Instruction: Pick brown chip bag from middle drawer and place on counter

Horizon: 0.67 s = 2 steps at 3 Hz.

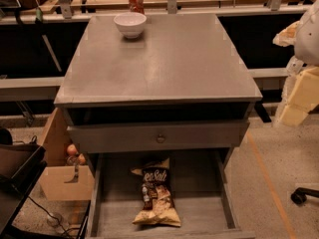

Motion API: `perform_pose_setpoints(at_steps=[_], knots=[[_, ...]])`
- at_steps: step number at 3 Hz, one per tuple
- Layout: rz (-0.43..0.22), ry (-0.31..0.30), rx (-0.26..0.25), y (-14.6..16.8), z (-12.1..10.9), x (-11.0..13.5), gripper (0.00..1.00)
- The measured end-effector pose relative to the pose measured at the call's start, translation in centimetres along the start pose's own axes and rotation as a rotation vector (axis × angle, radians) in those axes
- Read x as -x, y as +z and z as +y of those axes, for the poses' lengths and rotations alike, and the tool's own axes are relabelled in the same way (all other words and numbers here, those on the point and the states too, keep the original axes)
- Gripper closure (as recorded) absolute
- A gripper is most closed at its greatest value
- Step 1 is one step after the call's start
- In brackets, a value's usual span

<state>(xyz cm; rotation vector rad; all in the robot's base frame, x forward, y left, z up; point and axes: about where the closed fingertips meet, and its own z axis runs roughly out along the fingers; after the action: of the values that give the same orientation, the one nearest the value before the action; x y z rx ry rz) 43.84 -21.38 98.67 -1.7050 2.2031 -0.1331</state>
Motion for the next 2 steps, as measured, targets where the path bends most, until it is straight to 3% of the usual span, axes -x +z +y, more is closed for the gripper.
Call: perform_pose_setpoints(at_steps=[1, 2], knots=[[0.000, 0.000, 0.000, 0.0, 0.0, 0.0, 0.00], [-0.062, 0.053, 0.004, 2.2, 0.0, 0.4, 0.00]])
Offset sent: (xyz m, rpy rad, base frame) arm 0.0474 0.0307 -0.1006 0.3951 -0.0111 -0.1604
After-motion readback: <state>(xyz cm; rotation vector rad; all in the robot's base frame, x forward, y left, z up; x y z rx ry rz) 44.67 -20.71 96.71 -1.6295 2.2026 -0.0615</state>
